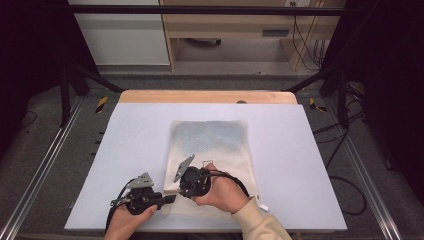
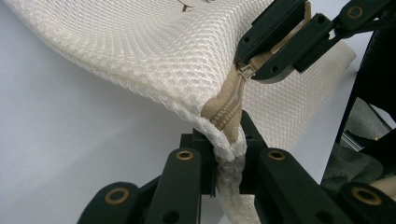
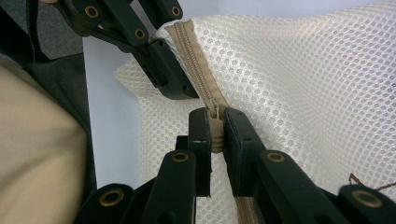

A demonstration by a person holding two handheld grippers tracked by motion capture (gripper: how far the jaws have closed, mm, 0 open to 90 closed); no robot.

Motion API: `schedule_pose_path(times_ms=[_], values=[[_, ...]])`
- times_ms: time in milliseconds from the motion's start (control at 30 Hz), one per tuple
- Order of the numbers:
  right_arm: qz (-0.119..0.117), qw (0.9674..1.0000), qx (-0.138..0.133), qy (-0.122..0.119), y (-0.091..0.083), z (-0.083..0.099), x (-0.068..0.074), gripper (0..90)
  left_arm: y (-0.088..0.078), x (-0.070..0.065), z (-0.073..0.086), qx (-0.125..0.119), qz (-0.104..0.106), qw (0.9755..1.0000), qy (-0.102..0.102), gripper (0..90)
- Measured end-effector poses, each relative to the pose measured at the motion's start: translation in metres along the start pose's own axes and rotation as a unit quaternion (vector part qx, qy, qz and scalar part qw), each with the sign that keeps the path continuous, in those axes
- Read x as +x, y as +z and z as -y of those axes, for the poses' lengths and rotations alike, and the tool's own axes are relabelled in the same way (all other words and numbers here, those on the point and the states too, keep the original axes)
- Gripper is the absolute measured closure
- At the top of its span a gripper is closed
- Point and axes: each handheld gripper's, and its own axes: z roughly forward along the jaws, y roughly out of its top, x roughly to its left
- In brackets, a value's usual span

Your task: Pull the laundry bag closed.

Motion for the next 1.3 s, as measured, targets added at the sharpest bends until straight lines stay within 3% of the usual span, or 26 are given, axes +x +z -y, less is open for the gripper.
schedule_pose_path(times_ms=[1300], values=[[0.01, 0.9999, 0.002, 0.009, -0.01, 0.011, -0.003, 81.8, -0.002, -0.002, -0.002, -0.009, 0.001, 0.9999, 0.007, 82.0]])
